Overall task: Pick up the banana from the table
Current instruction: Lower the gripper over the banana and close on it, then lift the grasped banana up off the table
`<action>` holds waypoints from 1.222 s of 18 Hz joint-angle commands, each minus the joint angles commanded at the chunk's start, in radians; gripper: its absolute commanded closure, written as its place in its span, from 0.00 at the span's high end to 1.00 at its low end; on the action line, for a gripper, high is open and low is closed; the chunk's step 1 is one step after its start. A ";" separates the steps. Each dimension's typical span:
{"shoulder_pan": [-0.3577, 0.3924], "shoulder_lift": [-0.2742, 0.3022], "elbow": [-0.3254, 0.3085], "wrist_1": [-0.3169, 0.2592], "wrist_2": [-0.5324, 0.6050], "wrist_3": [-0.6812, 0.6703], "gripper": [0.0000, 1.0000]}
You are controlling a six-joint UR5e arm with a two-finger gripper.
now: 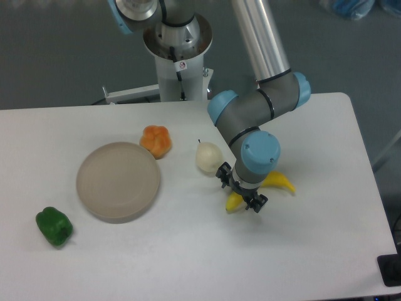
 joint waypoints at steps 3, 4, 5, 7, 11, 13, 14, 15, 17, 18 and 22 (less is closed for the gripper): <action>0.005 0.008 0.011 -0.003 0.003 -0.002 0.00; 0.005 0.006 0.015 -0.005 0.003 -0.002 0.00; 0.005 0.008 0.024 -0.006 0.003 -0.002 0.00; 0.008 0.009 0.072 -0.026 0.002 -0.003 0.00; 0.006 0.003 0.155 -0.043 0.000 -0.002 0.00; 0.015 -0.005 0.204 -0.058 -0.008 0.003 0.00; 0.028 -0.008 0.225 -0.077 -0.009 0.003 0.00; 0.038 -0.011 0.251 -0.099 -0.009 0.006 0.00; 0.057 -0.027 0.311 -0.155 -0.009 0.015 0.00; 0.061 -0.040 0.345 -0.182 -0.008 0.015 0.00; 0.061 -0.086 0.437 -0.227 -0.006 0.015 0.00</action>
